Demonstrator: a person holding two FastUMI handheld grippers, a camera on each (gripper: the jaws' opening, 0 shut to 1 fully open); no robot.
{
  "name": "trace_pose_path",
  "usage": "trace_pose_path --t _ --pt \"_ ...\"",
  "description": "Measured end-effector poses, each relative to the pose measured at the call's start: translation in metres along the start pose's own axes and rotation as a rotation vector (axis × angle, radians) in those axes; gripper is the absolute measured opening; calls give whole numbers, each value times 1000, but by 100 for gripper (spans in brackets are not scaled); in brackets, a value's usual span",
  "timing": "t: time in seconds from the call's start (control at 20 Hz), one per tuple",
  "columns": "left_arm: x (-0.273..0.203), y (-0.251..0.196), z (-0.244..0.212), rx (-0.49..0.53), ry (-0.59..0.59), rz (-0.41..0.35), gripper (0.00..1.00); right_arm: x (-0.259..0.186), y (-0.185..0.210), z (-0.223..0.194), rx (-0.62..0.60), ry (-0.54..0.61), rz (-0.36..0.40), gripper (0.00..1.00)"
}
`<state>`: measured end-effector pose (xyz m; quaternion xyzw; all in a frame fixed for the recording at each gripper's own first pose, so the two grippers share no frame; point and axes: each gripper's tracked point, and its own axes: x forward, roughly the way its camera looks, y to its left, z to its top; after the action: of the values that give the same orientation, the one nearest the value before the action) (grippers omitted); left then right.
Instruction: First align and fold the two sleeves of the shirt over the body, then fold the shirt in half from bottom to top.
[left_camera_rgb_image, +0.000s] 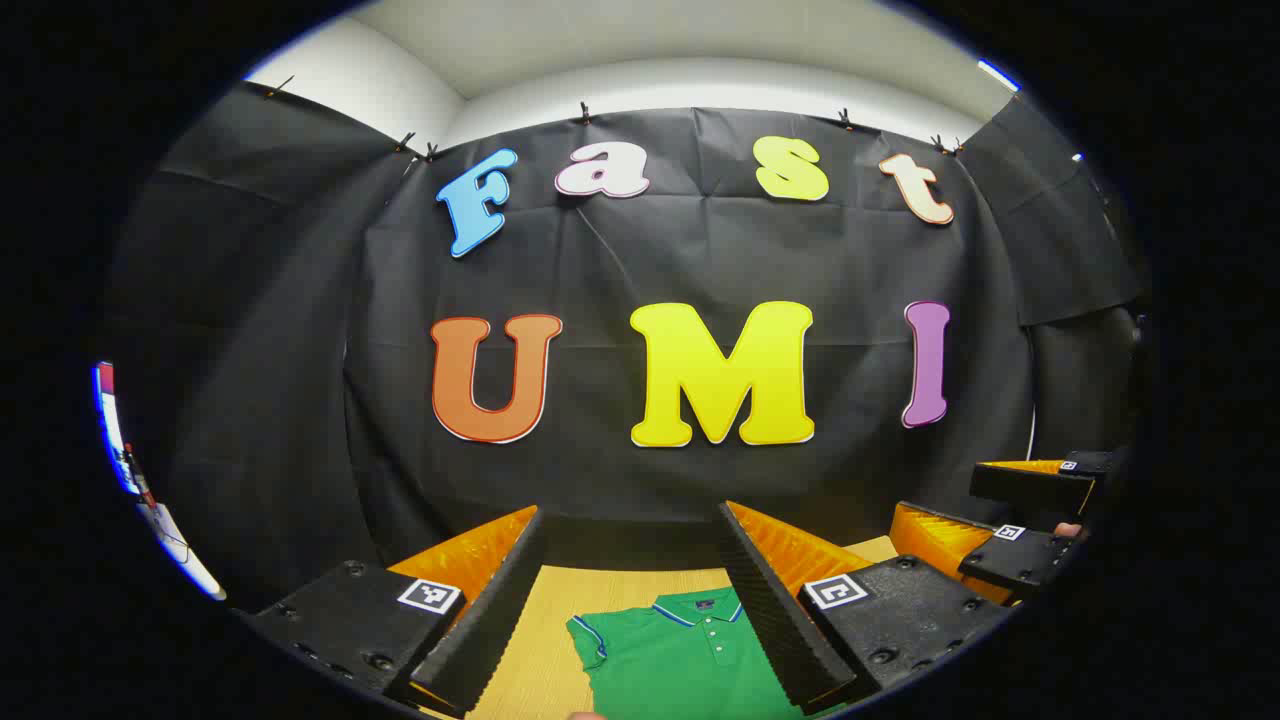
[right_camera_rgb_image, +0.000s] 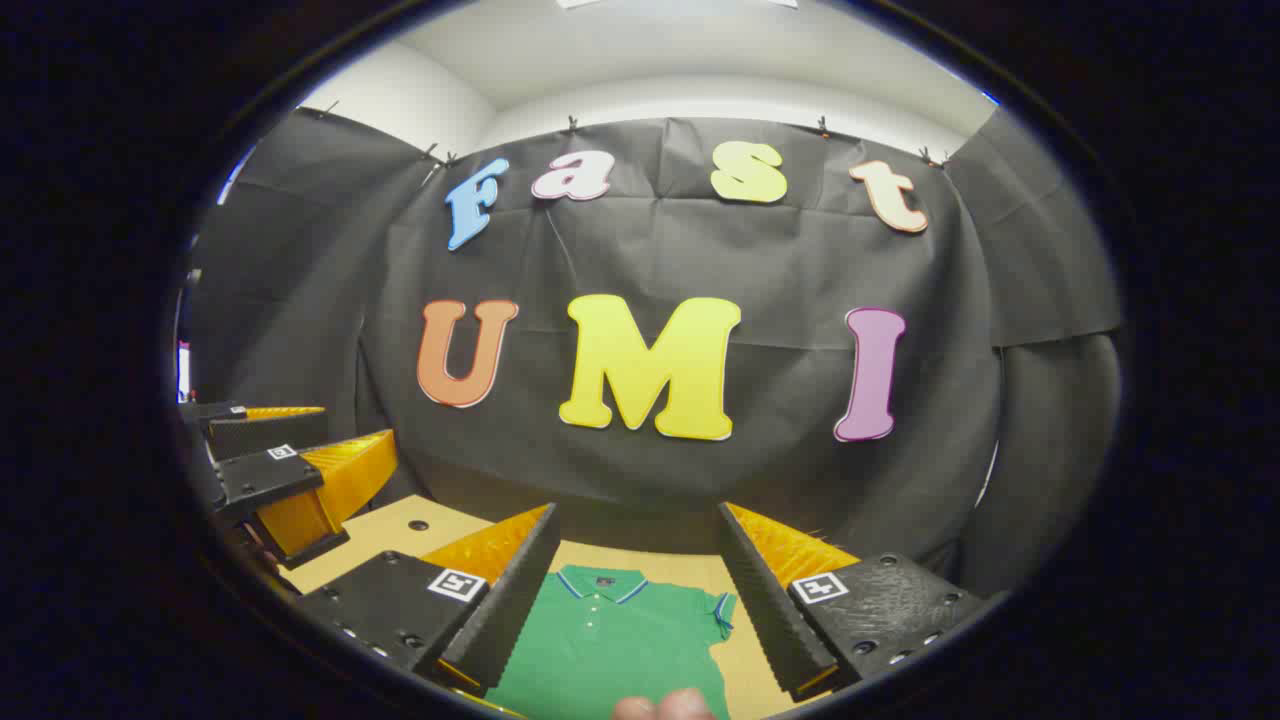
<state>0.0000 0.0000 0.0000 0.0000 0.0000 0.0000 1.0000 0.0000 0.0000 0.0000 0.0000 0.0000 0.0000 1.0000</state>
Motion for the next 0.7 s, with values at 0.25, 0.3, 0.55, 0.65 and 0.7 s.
trace_pose_path --t 0.25,0.3,0.55,0.65,0.7 --pt "6 -8 -6 -9 17 9 100 4 -13 -7 13 19 0 95" --pt "6 -10 -7 -9 20 9 100 6 -15 -8 15 19 0 95" --pt "6 -16 -9 2 24 17 100 7 -25 -10 16 25 6 95" --pt "6 -16 -8 4 23 20 100 10 -30 -10 17 27 6 95" --pt "6 -17 -8 5 22 20 100 11 -32 -12 15 30 6 95"
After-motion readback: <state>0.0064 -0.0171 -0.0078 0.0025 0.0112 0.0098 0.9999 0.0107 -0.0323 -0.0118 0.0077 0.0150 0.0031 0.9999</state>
